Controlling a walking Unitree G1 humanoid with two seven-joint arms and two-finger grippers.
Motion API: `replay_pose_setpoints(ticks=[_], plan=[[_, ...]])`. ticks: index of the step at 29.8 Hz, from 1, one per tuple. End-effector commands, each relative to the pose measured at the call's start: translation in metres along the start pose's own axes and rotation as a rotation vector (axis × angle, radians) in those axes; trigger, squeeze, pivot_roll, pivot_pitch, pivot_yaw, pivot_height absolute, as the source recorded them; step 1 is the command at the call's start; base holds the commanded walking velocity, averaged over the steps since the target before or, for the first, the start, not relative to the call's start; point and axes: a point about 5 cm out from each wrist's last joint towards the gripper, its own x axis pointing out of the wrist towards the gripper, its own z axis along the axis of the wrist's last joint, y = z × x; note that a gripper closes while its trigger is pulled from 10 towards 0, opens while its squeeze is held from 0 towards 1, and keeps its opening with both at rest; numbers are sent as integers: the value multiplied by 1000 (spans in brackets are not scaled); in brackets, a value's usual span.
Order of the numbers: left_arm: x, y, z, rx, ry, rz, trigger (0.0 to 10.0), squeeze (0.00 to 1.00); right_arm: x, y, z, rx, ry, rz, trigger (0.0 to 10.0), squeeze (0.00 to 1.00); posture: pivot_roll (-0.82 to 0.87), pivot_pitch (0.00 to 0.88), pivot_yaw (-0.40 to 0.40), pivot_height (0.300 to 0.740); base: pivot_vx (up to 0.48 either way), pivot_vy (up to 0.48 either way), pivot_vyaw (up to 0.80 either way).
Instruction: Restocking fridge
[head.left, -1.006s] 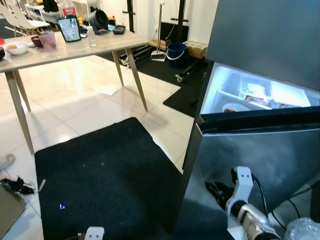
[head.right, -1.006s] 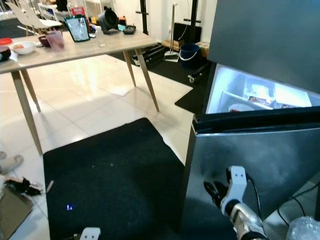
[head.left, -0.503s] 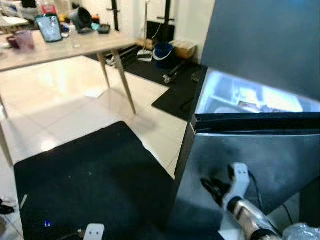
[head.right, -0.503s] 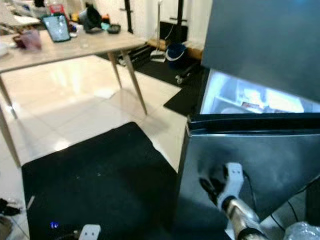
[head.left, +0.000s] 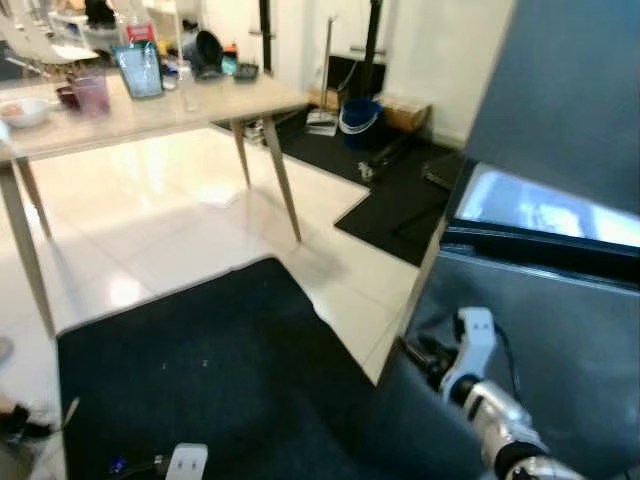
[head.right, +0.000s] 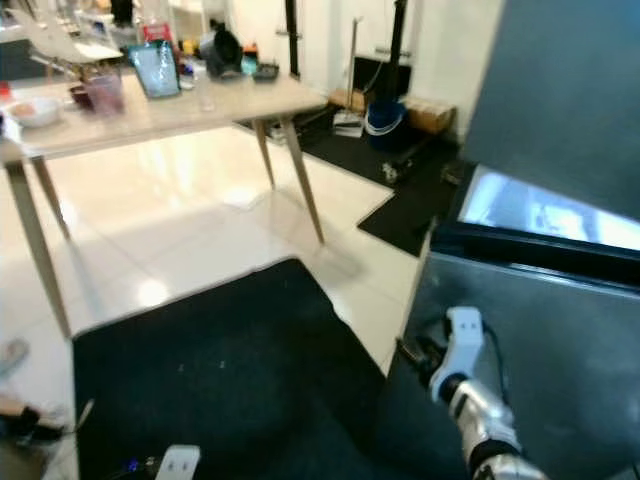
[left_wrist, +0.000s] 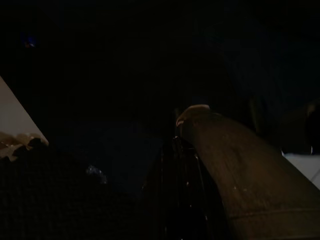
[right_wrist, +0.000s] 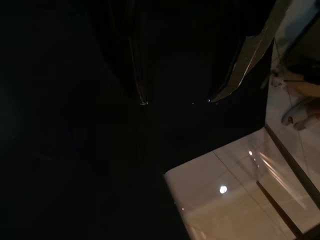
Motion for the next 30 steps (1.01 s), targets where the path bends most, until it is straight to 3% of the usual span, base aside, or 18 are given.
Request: replay_pose_setpoints(ticks=[1,12,19,23,30], plan=[[-2,-1,-12,9,47,-5,10000,0,4,0,11,-45,-26,-3,10000,0,-55,0,-22,740,319,0,0],[-2,-1,-11,4,45,2,10000,0,14,4,30,-93,-75,-4,10000,0,-51,0,-27,740,310,0,0],[-2,-1,-12,-3,50,13,10000,0,13,3,27,-125,-50,-9,10000,0,-49,0,-31,740,0,0,0],[-2,-1,-11,-2,49,12,10000,0,10,-1,23,-141,-21,-36,10000,0,-51,0,-35,740,0,0,0],[-1,-4,-12,8,57,0,10000,0,-8,-24,2,-211,138,-228,10000,0,-49,0,-38,740,0,0,0]])
